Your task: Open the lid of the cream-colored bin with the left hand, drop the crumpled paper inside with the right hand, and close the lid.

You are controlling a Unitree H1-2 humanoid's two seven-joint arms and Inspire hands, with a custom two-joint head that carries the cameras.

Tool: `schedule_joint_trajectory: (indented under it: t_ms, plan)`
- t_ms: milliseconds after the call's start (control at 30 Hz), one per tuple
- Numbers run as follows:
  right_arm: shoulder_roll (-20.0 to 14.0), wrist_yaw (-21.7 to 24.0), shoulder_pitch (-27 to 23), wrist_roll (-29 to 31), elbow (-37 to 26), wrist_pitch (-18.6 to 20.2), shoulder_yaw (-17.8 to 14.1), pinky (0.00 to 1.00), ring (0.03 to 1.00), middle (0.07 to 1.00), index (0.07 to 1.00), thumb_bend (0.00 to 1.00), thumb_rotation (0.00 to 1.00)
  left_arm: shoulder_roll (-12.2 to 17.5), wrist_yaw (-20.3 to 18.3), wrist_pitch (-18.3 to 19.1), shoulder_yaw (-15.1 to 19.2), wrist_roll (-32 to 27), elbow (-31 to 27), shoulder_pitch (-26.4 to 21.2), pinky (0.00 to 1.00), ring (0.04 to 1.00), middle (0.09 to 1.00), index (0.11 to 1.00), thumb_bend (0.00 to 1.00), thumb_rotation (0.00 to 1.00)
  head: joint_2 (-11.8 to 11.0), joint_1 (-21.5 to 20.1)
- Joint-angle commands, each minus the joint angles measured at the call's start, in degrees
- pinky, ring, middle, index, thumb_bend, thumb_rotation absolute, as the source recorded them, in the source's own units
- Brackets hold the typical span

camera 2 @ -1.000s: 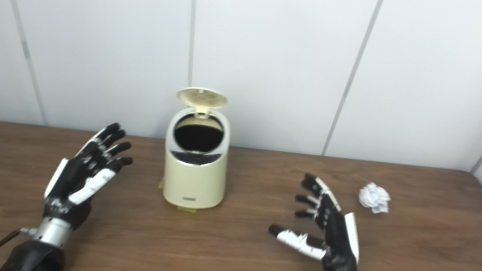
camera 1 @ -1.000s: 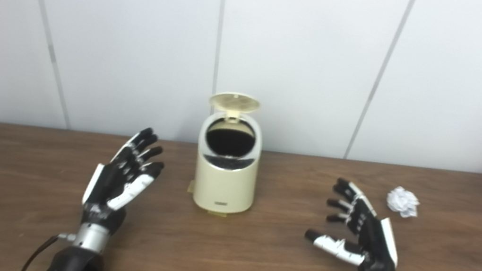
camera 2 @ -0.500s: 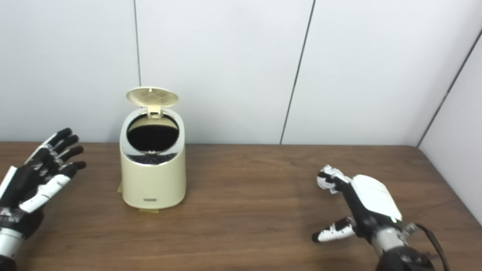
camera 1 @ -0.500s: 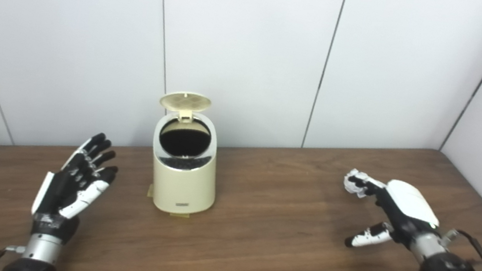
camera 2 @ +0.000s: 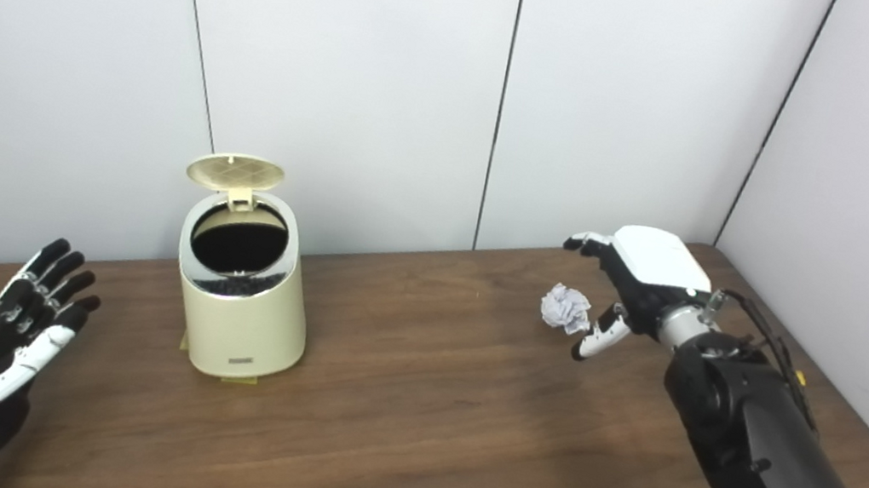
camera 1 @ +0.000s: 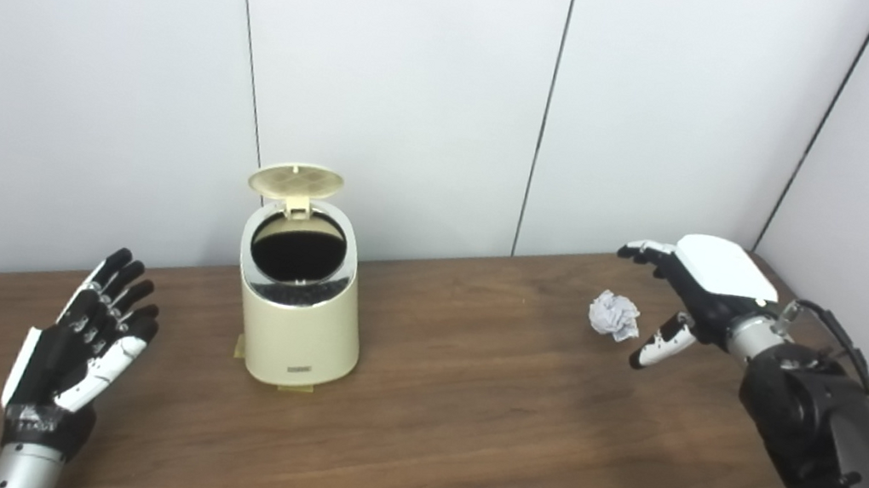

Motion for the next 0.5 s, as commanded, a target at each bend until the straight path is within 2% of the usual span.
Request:
schedule_joint_trajectory:
  t_ms: [0, 333, 467]
  plan:
    - [-2.98, 0.19, -4.5, -1.87, -0.1, 0.49, -0.46, 0.66, 0.807, 0.835, 0.828, 0.88, 0.14, 0.31, -0.61, -0.08, 0.02, -0.12, 1.09, 1.5, 0.87, 0.912, 0.934, 0.965, 0.66, 0.3, 0.07, -0.03]
    - [-2.96, 4.24, -10.22, -2.73, 4.61, 0.09, 3.1, 0.68, 0.844, 0.859, 0.839, 0.89, 0.19, 0.45, -1.0, 0.0, -0.05, -0.25, 1.6, 1.33, 0.87, 0.91, 0.936, 0.965, 0.63, 0.27, 0.17, 0.06]
    - [-2.88, 7.23, -12.56, -3.31, 7.14, 1.0, 5.04, 0.67, 0.857, 0.882, 0.848, 0.89, 0.21, 0.39, -0.74, 0.44, -0.15, 0.16, 0.71, 1.64, 0.86, 0.903, 0.936, 0.964, 0.61, 0.26, 0.25, 0.4]
